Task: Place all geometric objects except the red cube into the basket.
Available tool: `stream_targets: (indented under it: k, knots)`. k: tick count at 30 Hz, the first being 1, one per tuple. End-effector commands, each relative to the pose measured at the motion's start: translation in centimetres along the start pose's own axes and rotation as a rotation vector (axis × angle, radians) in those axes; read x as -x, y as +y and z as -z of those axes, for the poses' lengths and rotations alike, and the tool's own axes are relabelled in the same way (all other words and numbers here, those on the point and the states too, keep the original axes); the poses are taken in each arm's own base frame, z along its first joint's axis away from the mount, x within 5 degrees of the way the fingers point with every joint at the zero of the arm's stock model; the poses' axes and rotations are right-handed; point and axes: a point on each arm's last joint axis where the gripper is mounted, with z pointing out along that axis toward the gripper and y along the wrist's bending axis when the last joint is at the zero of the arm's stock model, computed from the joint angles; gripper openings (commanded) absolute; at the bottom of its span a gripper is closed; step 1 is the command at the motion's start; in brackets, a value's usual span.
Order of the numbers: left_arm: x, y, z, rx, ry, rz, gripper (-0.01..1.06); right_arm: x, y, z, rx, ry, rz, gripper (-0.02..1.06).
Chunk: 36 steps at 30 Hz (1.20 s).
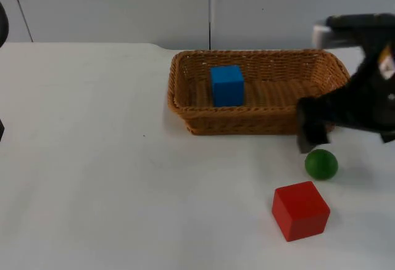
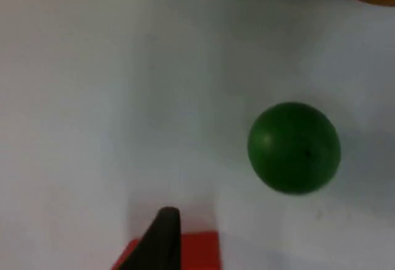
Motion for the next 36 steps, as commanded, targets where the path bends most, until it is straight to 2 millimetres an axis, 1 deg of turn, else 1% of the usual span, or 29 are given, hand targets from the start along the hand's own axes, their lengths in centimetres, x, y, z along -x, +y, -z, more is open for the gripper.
stream_targets:
  k: [1,2,4,6,8,9,11,16,19,21,23,24,25,27,28,29,30,31,32,33,34,35,36]
  knots:
    - [-0.2,0.1,0.2,-0.006,-0.002,0.017,1.05,0.2,0.5,-2.0,-0.003,-0.026,-0.040,1.03]
    - [-0.2,0.1,0.2,-0.006,-0.002,0.017,1.05,0.2,0.5,-2.0,-0.003,-0.026,-0.040,1.03]
    - [-0.2,0.0,0.2,-0.009,-0.002,0.020,1.05,0.1,0.4,-3.3,-0.024,-0.029,-0.047,1.03]
    - [-0.2,0.0,0.2,-0.009,-0.002,0.020,1.05,0.0,-0.1,-4.5,-0.050,-0.028,-0.099,1.03]
    - [-0.2,0.0,0.2,-0.009,-0.002,0.020,1.05,0.0,-0.2,-4.8,-0.052,-0.028,-0.104,1.03]
    - [-0.2,0.0,0.2,-0.009,-0.002,0.020,1.05,0.0,-0.3,-5.4,-0.047,-0.028,-0.126,1.03]
    - [-0.2,0.0,0.2,-0.009,-0.002,0.020,1.05,0.0,-0.3,-5.8,-0.036,-0.047,-0.123,1.03]
    - [-0.2,0.0,0.2,-0.009,-0.002,0.020,1.05,0.1,-0.6,-6.6,-0.058,-0.069,-0.175,1.03]
    - [-0.2,0.0,0.2,-0.009,-0.002,0.020,1.05,0.0,-0.6,-6.8,-0.056,-0.065,-0.176,1.03]
    - [-0.2,0.0,0.2,-0.009,-0.002,0.020,1.05,0.1,-0.4,-6.9,-0.036,-0.070,-0.176,1.01]
    - [-0.2,0.0,0.2,-0.009,-0.002,0.020,1.05,0.0,-0.2,-7.1,-0.019,-0.073,-0.176,0.97]
    - [-0.2,0.0,0.2,-0.009,-0.002,0.020,1.05,0.0,-0.2,-7.1,-0.019,-0.073,-0.176,0.97]
    - [-0.2,0.0,0.2,-0.009,-0.002,0.020,1.05,0.0,-0.2,-7.1,-0.016,-0.074,-0.182,0.94]
    - [-0.2,0.0,0.2,-0.009,-0.002,0.020,1.05,0.0,-0.2,-7.1,-0.018,-0.073,-0.181,0.82]
    - [-0.2,0.0,0.2,-0.009,-0.002,0.020,1.05,0.0,-0.2,-7.1,-0.018,-0.073,-0.181,0.82]
    - [-0.2,0.0,0.2,-0.009,-0.002,0.020,1.05,0.0,-0.2,-7.1,-0.018,-0.073,-0.181,0.76]
    - [-0.2,0.0,0.2,-0.009,-0.002,0.020,1.05,0.0,-0.2,-7.1,-0.018,-0.073,-0.183,0.66]
    - [-0.2,0.0,0.2,-0.009,-0.002,0.020,1.05,0.0,-0.2,-7.1,-0.016,-0.074,-0.186,0.53]
    - [-0.2,0.0,0.2,-0.009,-0.002,0.020,1.05,0.0,-0.2,-7.1,-0.016,-0.073,-0.188,0.35]
    - [-0.2,0.0,0.2,-0.009,-0.002,0.020,1.05,0.0,-0.2,-7.1,-0.016,-0.073,-0.188,0.21]
    - [-0.2,0.0,0.2,-0.009,-0.002,0.020,1.05,0.0,-0.2,-7.1,-0.016,-0.073,-0.188,0.21]
    - [-0.2,0.0,0.2,-0.008,0.001,0.019,1.05,0.0,-0.2,-7.1,-0.016,-0.073,-0.188,0.08]
    - [-0.2,0.0,0.2,-0.008,0.001,0.019,1.05,0.1,-0.2,-7.0,-0.015,-0.076,-0.189,0.04]
